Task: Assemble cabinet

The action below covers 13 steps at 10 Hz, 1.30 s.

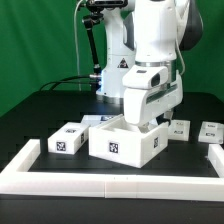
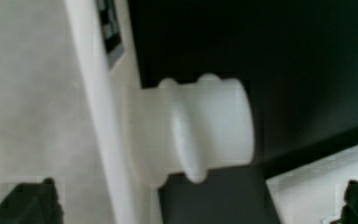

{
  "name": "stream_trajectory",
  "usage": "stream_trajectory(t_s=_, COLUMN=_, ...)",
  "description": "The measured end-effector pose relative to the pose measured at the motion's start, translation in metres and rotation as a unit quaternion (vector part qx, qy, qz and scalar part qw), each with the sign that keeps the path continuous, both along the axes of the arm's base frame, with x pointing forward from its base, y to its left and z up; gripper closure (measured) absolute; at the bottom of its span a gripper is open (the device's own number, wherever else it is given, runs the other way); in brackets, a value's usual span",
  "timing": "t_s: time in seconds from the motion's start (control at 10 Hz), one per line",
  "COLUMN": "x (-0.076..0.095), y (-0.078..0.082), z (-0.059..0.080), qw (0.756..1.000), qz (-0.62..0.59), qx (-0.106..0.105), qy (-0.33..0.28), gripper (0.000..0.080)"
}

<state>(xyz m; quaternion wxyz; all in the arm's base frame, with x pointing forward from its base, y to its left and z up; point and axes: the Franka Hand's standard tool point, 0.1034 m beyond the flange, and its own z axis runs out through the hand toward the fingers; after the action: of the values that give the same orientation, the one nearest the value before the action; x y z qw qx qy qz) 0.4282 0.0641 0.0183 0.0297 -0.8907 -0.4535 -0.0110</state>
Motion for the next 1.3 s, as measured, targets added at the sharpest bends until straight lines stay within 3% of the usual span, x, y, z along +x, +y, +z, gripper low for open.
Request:
stream_trajectory(t_s=0.2, x=0.0024, y=0.0002, z=0.0009, qw=1.0, qz=0.0, qx=0.0, qy=-0.002, gripper=0.0011)
stream_trajectory(t_s=0.3, x=0.0024, y=0.0001, z=0.0009, qw=1.0, qz=0.0, qx=0.0, qy=-0.002, gripper=0.017)
stream_trajectory(t_s=0.4, x=0.0024, y=0.0001, z=0.0009, qw=1.0, qz=0.0, qx=0.0, qy=-0.002, gripper=0.0392)
stream_trajectory(t_s=0.5, x=0.0024, y=0.0001, z=0.0009, qw=1.0, qz=0.0, qx=0.0, qy=-0.002, gripper=0.0392)
stream_trajectory(t_s=0.6, x=0.0024, y=0.0, z=0.0009, qw=1.0, qz=0.0, qx=0.0, qy=-0.002, gripper=0.0589)
stream_trajectory(t_s=0.7, x=0.0024, y=0.0, z=0.0009, qw=1.0, qz=0.0, qx=0.0, qy=-0.002, gripper=0.0717)
stream_trajectory(t_s=0.9, x=0.0032, y=-0.0002, z=0.0012, qw=1.0, qz=0.0, qx=0.0, qy=-0.003, gripper=0.0764)
stream_trajectory(t_s=1.3, x=0.0032, y=-0.0002, z=0.0012, qw=1.0, qz=0.0, qx=0.0, qy=-0.003, gripper=0.0764)
